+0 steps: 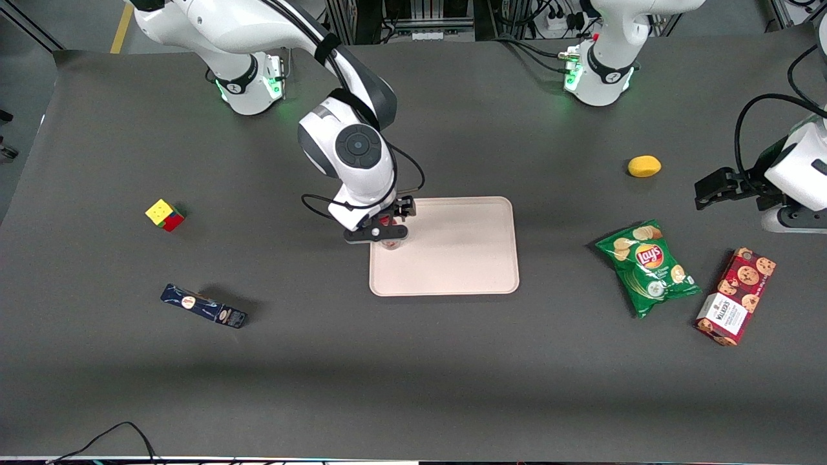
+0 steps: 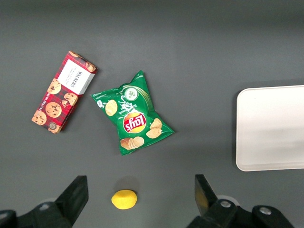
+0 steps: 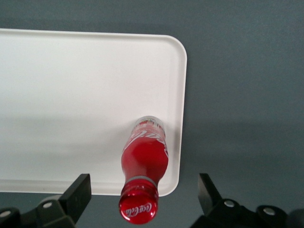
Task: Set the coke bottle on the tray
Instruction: 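Lower the bottle onto the tray and open the right gripper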
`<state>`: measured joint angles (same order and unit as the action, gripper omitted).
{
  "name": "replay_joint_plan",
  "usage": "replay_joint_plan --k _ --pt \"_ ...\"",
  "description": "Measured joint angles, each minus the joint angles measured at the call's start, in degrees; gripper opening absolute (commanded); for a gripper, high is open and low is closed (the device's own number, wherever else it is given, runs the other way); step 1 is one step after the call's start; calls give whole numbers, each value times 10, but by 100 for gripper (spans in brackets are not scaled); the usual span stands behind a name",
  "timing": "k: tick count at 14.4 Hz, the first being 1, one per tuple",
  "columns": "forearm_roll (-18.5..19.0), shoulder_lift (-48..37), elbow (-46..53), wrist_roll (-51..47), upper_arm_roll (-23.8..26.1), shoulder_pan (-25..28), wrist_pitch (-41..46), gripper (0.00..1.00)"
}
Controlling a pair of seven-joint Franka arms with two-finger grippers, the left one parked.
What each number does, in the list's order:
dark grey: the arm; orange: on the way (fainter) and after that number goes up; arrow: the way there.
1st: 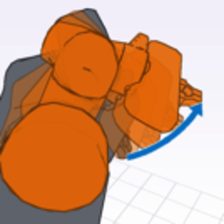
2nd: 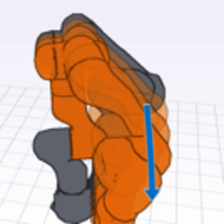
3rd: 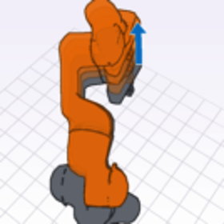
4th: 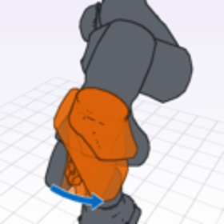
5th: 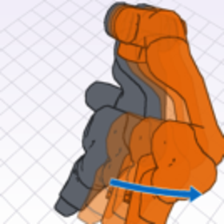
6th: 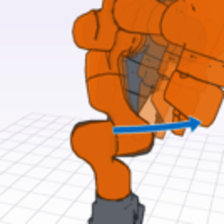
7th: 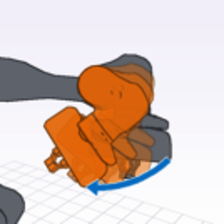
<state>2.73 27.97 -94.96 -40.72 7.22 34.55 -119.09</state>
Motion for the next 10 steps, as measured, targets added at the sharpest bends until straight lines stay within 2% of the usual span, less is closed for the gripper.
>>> replay_joint_plan --k 2,6,10 --pt "0 -6 9 0 -5 -1 10 100" --pt "0 -29 54 8 -8 -7 86 100" --pt "-18 -78 81 95 -26 -14 147 100"
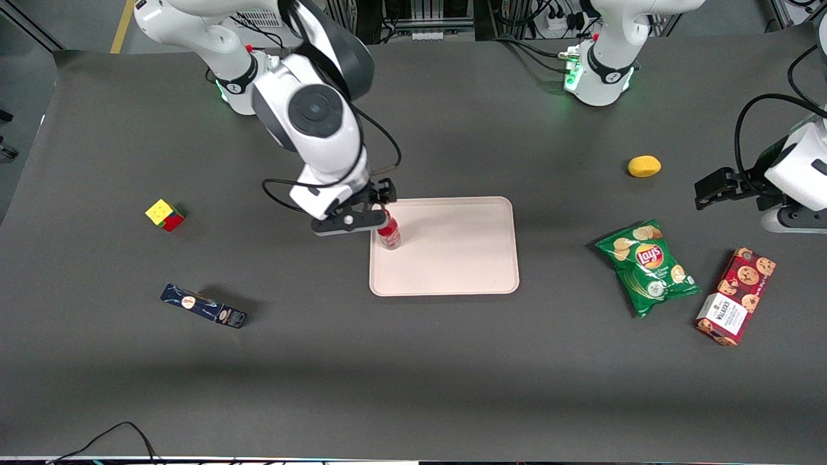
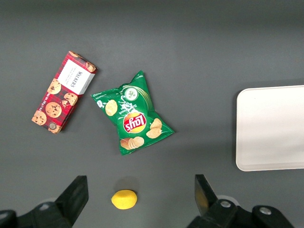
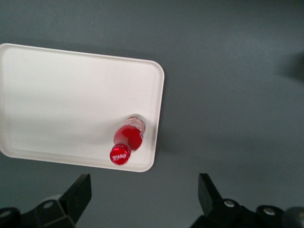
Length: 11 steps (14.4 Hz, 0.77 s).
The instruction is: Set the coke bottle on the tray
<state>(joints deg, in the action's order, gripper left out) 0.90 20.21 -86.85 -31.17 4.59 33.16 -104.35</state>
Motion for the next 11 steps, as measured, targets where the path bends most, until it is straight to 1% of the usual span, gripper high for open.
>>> replay_joint_plan --k 2,4,7,11 --pt "-9 -51 8 48 -24 -3 46 100" --pt "-10 -105 8 66 -36 -24 92 100" --pt "-20 -154 6 92 -36 -96 141 100" --pt "-24 -160 5 122 -28 -210 178 100"
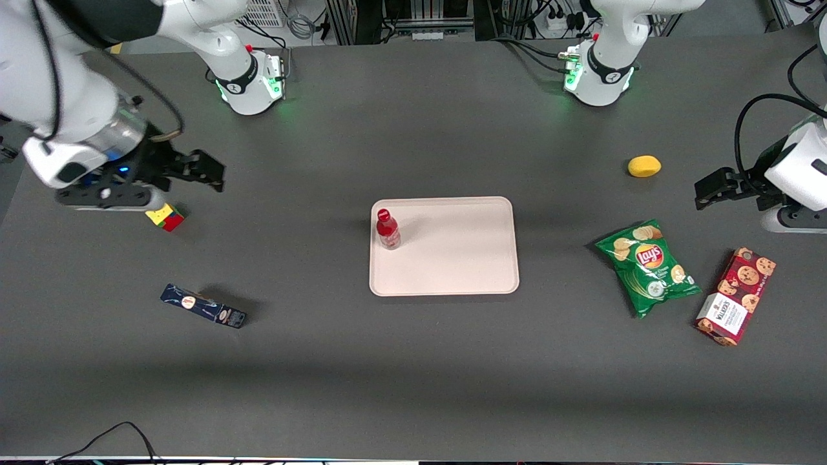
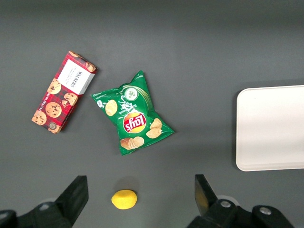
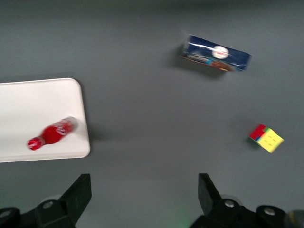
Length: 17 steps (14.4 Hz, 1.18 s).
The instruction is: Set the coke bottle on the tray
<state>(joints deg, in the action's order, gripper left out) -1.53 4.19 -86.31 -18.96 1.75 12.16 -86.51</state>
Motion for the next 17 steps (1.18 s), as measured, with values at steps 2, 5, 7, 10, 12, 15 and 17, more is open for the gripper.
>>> replay_joint_plan --k 2,5,7,10,12,15,17 --pt "0 -2 0 33 1 -45 6 100" --pt "0 -11 1 52 -13 -78 9 100" --pt "0 -22 -1 53 -32 -84 13 100" --pt "1 -37 -11 53 -48 -94 13 100" --pt "2 -40 -14 53 -53 -104 10 100" --pt "3 -39 -17 53 -55 -138 -4 100" --pt "3 -39 -18 55 -56 -156 -7 100"
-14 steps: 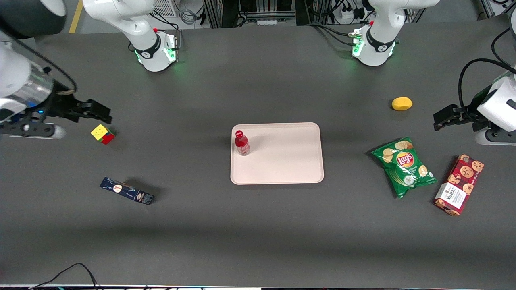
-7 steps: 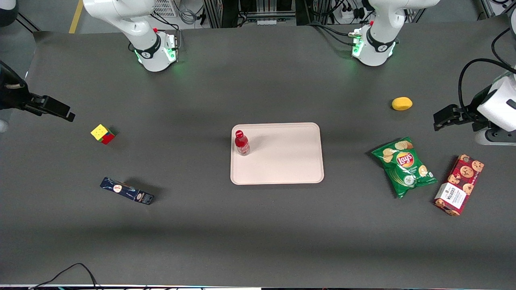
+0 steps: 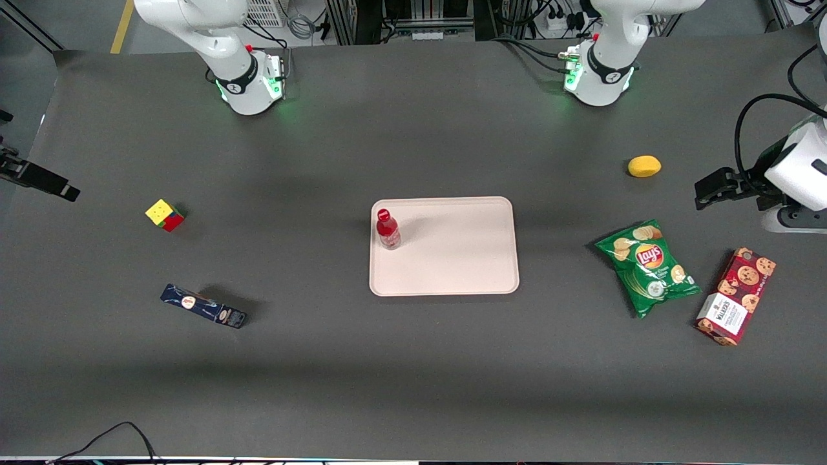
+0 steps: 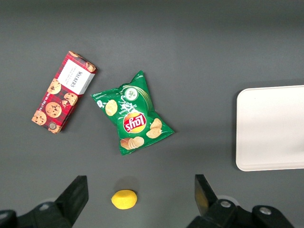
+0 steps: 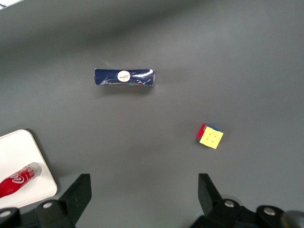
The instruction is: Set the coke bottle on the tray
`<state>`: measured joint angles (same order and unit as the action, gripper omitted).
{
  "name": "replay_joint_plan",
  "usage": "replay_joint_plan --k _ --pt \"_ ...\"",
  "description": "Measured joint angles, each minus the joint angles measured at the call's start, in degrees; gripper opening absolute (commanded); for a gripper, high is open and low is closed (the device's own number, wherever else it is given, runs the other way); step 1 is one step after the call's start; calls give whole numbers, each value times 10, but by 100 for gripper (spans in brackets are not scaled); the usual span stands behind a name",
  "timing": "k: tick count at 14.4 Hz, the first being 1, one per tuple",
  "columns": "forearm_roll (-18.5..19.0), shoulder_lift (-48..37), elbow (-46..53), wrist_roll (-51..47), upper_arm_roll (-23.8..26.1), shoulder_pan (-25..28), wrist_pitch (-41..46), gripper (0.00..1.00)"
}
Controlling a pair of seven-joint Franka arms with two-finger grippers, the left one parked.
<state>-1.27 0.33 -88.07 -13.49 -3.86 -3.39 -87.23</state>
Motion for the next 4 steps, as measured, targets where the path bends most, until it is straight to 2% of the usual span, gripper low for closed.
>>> replay_joint_plan --k 4 --pt "0 0 0 0 0 -5 -3 100"
